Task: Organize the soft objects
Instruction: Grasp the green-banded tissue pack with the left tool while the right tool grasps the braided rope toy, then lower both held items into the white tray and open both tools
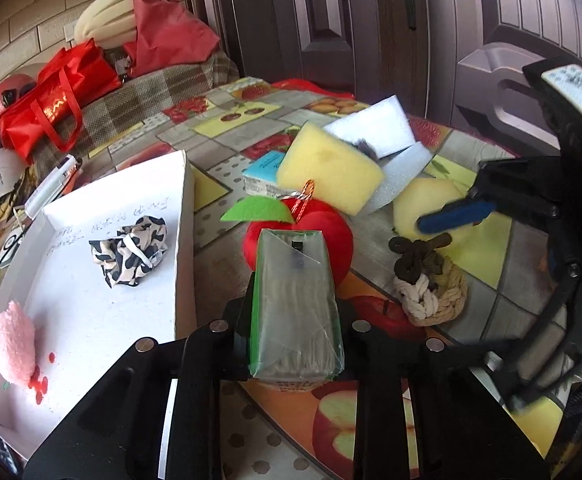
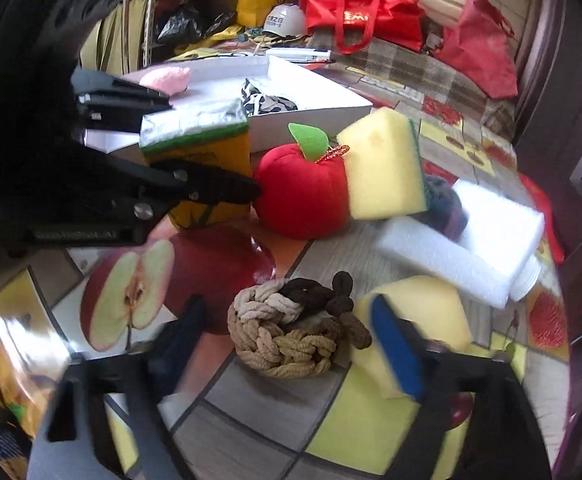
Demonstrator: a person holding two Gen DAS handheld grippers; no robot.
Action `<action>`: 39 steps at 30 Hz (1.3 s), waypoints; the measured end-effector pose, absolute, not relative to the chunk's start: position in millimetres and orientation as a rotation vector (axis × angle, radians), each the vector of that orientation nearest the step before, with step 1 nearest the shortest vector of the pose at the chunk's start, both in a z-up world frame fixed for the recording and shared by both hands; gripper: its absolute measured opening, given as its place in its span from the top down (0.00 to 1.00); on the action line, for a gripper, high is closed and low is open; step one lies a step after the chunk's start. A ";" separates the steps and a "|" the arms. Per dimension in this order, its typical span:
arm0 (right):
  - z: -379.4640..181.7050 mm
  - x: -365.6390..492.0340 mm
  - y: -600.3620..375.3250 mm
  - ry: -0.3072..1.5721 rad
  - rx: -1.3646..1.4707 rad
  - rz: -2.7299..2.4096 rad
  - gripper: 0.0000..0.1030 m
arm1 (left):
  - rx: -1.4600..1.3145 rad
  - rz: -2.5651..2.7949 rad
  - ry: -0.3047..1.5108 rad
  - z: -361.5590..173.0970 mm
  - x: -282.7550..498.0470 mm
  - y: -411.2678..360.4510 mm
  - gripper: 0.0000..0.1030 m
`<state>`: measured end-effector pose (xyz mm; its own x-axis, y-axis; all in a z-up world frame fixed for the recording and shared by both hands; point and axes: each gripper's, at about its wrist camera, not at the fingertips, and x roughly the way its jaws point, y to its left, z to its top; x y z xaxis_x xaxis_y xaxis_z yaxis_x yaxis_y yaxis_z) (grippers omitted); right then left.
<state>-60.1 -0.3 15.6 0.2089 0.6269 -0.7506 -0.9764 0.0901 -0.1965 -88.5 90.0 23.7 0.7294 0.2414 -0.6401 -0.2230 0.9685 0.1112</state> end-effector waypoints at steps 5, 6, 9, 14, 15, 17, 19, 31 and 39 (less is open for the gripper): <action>16.9 -58.1 -3.6 0.578 -0.750 1.328 0.68 | 0.015 0.271 0.628 33.0 -102.3 92.0 0.77; 20.4 -56.9 -6.8 0.573 -0.722 1.340 0.70 | 0.010 0.275 0.605 35.5 -106.4 92.6 0.77; 36.9 -49.3 -17.2 0.556 -0.586 1.369 0.78 | -0.001 0.291 0.536 43.1 -117.6 95.3 0.77; 63.6 -52.1 -22.5 0.444 -0.394 1.403 0.86 | -0.036 0.348 0.452 51.8 -134.3 103.7 0.77; 66.2 -53.7 -20.8 0.426 -0.371 1.403 0.86 | -0.054 0.355 0.438 52.9 -137.2 107.7 0.77; 69.7 -53.1 -16.1 0.405 -0.324 1.404 0.86 | -0.076 0.364 0.423 53.6 -141.2 111.3 0.77; 72.6 -50.5 -11.9 0.406 -0.276 1.408 0.86 | -0.091 0.373 0.402 54.6 -145.9 113.9 0.77; 78.8 -68.4 -1.3 0.304 -0.165 1.367 0.86 | -0.093 0.505 0.315 58.4 -175.8 129.4 0.77; 78.7 -68.4 12.5 0.314 -0.150 1.367 0.86 | -0.119 0.556 0.327 55.4 -180.4 141.1 0.77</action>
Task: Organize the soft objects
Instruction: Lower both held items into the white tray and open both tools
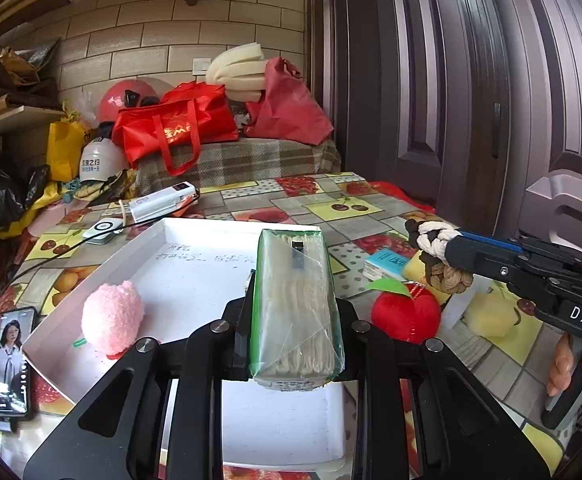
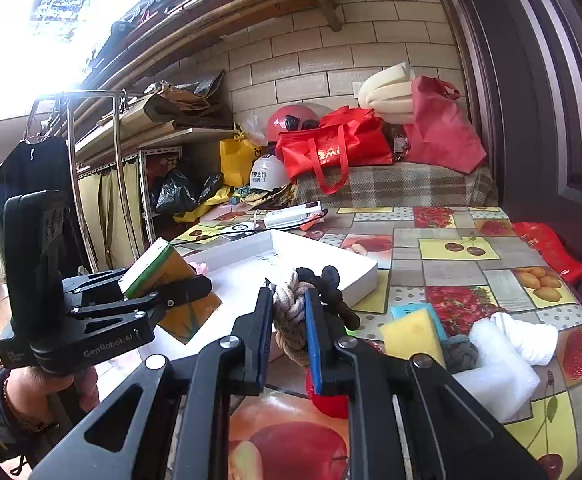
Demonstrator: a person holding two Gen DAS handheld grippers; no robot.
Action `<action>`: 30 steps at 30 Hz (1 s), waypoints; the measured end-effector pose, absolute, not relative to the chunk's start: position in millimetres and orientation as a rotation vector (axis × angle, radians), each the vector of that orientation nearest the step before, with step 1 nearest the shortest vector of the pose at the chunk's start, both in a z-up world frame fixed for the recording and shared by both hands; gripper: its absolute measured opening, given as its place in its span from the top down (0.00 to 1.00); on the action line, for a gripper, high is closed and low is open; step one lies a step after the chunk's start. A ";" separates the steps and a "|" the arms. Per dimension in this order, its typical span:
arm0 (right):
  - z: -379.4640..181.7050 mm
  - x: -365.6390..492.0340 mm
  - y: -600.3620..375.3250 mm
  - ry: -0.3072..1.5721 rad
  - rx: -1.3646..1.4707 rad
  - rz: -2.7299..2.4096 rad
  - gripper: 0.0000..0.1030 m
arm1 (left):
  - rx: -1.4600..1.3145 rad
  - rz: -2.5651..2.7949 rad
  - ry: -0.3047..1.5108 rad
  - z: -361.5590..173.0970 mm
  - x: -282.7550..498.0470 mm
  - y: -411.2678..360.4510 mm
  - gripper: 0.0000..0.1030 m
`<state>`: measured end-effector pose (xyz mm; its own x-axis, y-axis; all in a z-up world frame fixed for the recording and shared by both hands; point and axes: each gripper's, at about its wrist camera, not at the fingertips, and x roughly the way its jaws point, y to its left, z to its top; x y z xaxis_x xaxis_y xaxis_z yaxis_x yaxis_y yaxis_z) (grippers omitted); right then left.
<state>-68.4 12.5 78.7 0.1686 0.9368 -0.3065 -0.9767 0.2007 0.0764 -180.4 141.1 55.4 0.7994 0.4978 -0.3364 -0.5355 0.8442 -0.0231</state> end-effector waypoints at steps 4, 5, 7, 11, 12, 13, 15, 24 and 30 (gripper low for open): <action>77.6 -68.9 21.7 0.327 -0.154 1.371 0.86 | -0.117 0.572 0.333 54.4 -181.3 144.1 0.77; 77.0 -70.0 24.1 0.330 -0.160 1.373 0.86 | -0.118 0.576 0.334 54.0 -181.8 145.7 0.77; 75.4 -72.3 30.7 0.338 -0.184 1.378 0.86 | -0.118 0.589 0.335 53.5 -184.3 150.1 0.77; 74.2 -76.1 36.7 0.333 -0.200 1.382 0.86 | -0.119 0.615 0.338 52.5 -189.2 159.0 0.77; 73.6 -77.1 39.0 0.336 -0.208 1.385 0.86 | -0.119 0.622 0.340 52.0 -190.6 162.0 0.77; 73.1 -78.6 40.2 0.338 -0.211 1.386 0.86 | -0.119 0.627 0.342 51.9 -191.3 164.0 0.77; 72.6 -79.7 43.9 0.343 -0.213 1.392 0.86 | -0.116 0.642 0.346 51.3 -193.3 169.7 0.77; 68.6 -96.5 66.6 0.340 -0.245 1.454 0.86 | -0.132 0.752 0.373 47.2 -203.1 213.2 0.77; 65.4 -120.8 90.4 0.304 -0.305 1.510 0.86 | -0.133 0.808 0.395 44.1 -203.0 235.9 0.77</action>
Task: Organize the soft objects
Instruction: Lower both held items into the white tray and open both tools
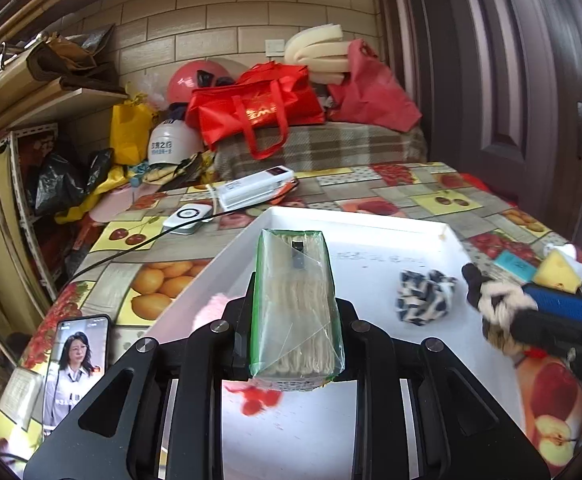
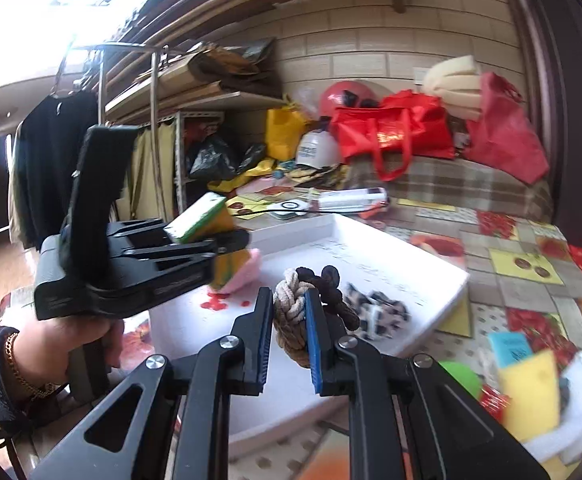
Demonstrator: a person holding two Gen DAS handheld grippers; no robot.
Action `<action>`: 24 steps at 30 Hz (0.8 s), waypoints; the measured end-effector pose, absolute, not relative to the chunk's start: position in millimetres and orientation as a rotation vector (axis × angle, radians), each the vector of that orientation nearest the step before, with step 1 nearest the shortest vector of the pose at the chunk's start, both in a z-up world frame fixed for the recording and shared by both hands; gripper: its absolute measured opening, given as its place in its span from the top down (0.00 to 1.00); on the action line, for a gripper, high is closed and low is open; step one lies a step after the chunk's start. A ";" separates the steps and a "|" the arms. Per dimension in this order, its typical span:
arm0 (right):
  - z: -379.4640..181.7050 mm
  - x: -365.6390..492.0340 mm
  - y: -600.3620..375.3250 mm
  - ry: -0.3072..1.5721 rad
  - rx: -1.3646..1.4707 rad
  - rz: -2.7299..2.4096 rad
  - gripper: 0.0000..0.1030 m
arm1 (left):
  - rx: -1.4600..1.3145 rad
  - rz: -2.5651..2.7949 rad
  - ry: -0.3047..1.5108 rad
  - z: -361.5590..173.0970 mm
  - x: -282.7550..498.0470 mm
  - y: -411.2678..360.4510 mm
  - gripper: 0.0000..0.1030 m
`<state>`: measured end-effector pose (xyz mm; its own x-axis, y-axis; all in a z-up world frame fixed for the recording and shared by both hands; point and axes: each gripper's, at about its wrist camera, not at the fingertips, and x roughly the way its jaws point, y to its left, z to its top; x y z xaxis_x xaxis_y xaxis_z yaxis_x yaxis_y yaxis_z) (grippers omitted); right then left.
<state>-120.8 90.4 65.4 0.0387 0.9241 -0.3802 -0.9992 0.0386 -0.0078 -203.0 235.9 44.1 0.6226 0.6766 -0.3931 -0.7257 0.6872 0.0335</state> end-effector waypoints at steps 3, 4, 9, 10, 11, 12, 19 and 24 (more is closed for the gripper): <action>63.8 -124.7 104.9 0.306 -0.318 1.516 0.86 | -0.152 0.816 0.407 42.6 -202.8 245.1 0.77; 63.2 -125.3 110.8 0.310 -0.323 1.515 0.86 | -0.162 0.815 0.411 41.9 -203.4 247.5 0.77; 60.6 -124.8 133.1 0.327 -0.348 1.499 0.86 | -0.168 0.811 0.422 41.2 -203.0 251.3 0.77; 60.4 -124.8 135.8 0.328 -0.350 1.494 0.86 | -0.168 0.811 0.427 41.5 -201.9 253.1 0.77; 60.2 -123.9 138.6 0.329 -0.351 1.490 0.86 | -0.167 0.813 0.431 41.8 -200.8 254.3 0.77; 59.9 -122.9 141.3 0.333 -0.352 1.483 0.86 | -0.167 0.813 0.436 41.6 -199.9 255.8 0.77; 59.4 -112.7 146.2 0.387 -0.328 1.453 0.83 | -0.144 0.800 0.487 39.8 -187.2 259.0 0.77; 59.5 -118.5 146.4 0.367 -0.352 1.451 0.82 | -0.117 0.805 0.498 39.5 -183.5 255.7 0.77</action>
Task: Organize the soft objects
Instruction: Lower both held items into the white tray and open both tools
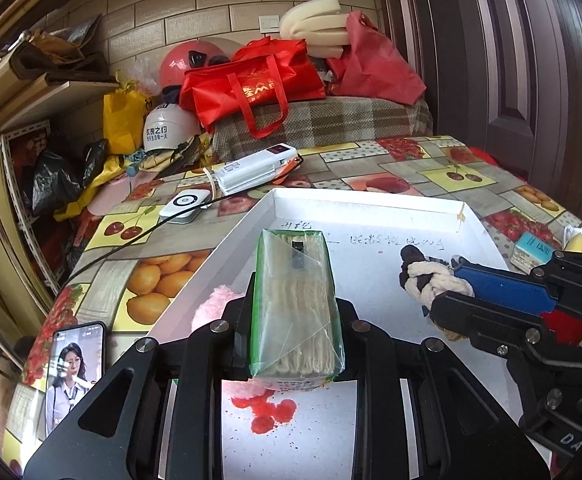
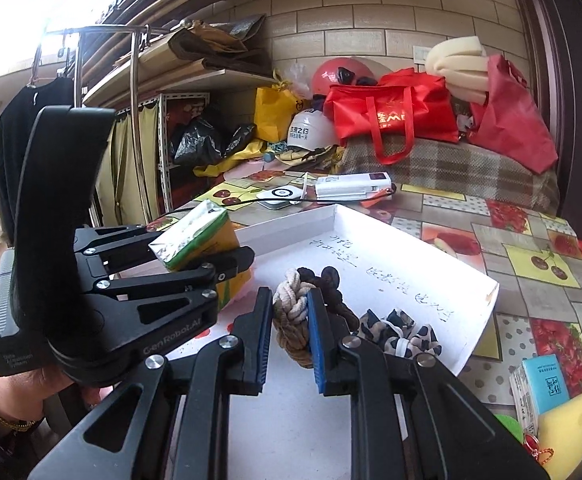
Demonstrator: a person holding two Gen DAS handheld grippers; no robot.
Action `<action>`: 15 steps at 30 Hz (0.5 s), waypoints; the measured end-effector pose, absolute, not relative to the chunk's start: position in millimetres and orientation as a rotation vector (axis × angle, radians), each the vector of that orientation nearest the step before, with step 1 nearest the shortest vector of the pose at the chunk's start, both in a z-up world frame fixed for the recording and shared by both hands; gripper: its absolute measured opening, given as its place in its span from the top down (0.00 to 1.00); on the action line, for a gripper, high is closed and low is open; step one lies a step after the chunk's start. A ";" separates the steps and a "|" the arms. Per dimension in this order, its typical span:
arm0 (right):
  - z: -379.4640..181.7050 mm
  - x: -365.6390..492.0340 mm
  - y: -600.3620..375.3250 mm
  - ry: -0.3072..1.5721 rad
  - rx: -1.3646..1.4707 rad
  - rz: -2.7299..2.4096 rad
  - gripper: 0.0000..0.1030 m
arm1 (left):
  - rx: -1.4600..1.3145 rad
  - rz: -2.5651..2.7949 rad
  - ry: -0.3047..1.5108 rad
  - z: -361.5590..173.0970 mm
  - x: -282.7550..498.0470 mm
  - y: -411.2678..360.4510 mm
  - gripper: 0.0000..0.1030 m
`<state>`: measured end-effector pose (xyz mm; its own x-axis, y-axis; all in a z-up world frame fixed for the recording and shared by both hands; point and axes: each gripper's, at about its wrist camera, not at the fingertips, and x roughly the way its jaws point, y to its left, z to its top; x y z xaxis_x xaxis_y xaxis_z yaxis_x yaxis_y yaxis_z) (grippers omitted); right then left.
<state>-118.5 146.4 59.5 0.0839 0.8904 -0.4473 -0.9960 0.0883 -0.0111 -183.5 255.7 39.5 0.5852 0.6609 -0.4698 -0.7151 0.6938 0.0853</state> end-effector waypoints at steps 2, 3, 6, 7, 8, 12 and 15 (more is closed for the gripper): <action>60.1 -119.6 147.5 0.360 -0.357 1.441 0.58 | -0.118 0.807 0.500 39.4 -183.1 255.4 0.75; 60.5 -118.0 147.0 0.358 -0.350 1.412 0.54 | -0.119 0.811 0.498 39.7 -183.8 255.4 0.75; 59.9 -105.2 146.3 0.407 -0.297 1.392 0.14 | -0.150 0.841 0.473 40.5 -190.7 259.9 0.64; 59.5 -101.3 146.2 0.422 -0.281 1.391 0.08 | -0.150 0.856 0.468 40.9 -191.7 259.6 0.48; 59.3 -98.1 145.6 0.431 -0.268 1.372 0.02 | -0.146 0.874 0.462 41.4 -192.6 258.7 0.35; 59.9 -91.6 141.2 0.449 -0.220 1.365 0.00 | -0.145 0.945 0.397 44.8 -205.3 256.1 0.03; 61.5 -95.3 137.6 0.422 -0.215 1.367 0.00 | -0.165 0.959 0.367 45.5 -212.5 258.4 0.00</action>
